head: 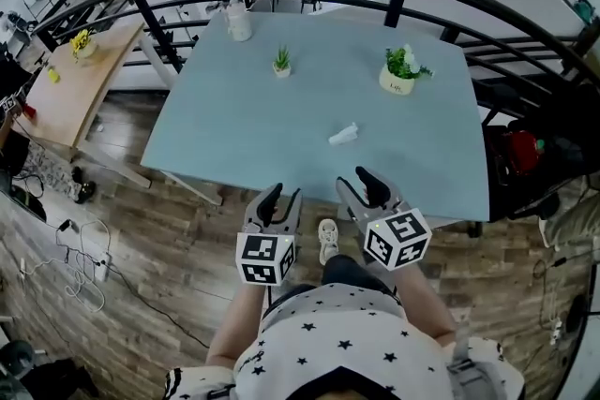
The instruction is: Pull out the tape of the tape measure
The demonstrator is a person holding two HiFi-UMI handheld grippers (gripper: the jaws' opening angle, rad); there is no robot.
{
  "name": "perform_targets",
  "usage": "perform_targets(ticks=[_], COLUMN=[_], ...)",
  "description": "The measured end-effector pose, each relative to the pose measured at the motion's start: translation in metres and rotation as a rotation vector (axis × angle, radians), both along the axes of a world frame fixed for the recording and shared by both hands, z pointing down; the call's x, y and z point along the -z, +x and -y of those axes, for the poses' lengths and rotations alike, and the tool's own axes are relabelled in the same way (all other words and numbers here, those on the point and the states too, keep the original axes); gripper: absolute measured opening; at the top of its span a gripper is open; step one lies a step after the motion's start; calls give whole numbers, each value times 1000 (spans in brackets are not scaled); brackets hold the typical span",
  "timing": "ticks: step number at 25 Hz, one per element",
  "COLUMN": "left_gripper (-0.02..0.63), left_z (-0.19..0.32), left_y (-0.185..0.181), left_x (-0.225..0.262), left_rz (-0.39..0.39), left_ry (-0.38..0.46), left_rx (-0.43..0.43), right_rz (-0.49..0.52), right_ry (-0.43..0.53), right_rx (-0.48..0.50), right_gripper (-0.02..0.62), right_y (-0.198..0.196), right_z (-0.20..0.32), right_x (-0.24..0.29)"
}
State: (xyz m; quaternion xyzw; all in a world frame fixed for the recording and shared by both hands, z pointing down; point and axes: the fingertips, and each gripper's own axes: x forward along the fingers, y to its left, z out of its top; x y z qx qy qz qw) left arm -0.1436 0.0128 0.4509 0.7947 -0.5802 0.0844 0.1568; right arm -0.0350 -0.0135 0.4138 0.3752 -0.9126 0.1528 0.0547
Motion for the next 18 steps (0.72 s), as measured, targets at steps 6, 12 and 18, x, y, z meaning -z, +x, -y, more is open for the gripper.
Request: perform_targets(ticks=[6,12,18], left_gripper=[143,143,144], left_z=[51,97,140], left_y=[6,18,36], left_x=[-9,-20,-36], left_rz=[0,17,52], left_ry=[-23,-49,-88], left_rx=[-26,-71,-121], right_rz=[-19,-49,-79], right_ry=[-18,-36,-69], right_rx=[-20,-44,-48], right_gripper=[172,172,172], right_y=[6,17,24], right_z=[54,102,147], right_x=[-8,-18,-34])
